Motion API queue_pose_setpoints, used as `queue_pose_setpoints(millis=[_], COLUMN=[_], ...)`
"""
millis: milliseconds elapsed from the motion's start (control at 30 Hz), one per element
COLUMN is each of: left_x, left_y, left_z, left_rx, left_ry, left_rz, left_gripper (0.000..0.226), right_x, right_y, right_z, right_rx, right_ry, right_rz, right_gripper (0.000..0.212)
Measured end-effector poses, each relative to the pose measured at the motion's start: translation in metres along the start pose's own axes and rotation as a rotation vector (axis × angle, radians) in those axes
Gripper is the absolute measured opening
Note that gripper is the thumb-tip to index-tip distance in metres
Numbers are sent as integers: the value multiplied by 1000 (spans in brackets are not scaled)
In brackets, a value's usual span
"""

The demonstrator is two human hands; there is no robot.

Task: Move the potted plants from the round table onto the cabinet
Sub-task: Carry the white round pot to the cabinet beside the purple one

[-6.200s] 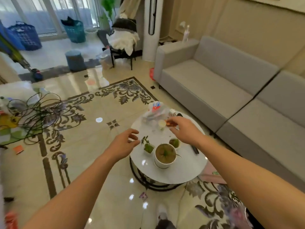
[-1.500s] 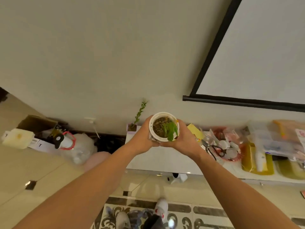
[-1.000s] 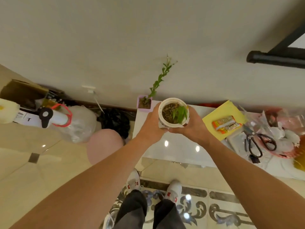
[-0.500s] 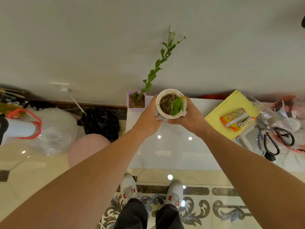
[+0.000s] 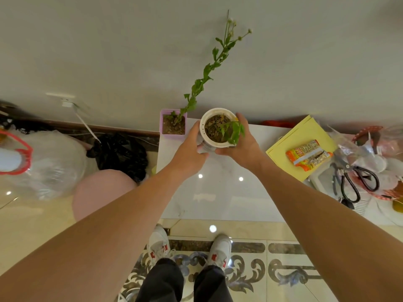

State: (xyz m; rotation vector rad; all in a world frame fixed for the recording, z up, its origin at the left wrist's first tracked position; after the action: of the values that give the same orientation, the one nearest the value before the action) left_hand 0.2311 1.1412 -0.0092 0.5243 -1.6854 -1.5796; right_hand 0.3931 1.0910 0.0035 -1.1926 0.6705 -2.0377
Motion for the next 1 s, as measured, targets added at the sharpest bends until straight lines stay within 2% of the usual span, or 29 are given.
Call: queue_pose_setpoints(millis=[200, 500, 700, 800, 1000], left_x=[2, -2, -4, -4, -5], left_y=[4, 9, 0, -3, -2], left_z=[-2, 0, 1, 2, 2], left_rx=[51, 36, -31, -14, 23], left_ry=[33, 78, 59, 60, 70], left_rz=[53, 60, 113, 124, 144], left_gripper=[73, 71, 66, 70, 71], right_x=[-3, -17, -23, -24, -26], right_y=[-1, -3, 0, 1, -10], right_z=[1, -2, -4, 1, 2], right_rx=[42, 114, 223, 237, 248], right_ry=[22, 14, 42, 15, 17], right_rz=[67, 57, 119, 161, 122], right_gripper=[100, 102, 127, 120, 109])
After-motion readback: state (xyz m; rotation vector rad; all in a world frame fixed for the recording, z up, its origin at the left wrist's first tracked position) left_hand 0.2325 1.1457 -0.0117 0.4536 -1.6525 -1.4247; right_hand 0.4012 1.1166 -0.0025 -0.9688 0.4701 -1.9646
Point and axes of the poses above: each hand's wrist, its own x-axis away from the middle knuckle, its own z-axis out of the back of the hand, y = z × x, the point moved 1 cm from there along -x, towards the middle knuckle, and after that the axes turned 10 degrees about -z, right-handed, at the moved point
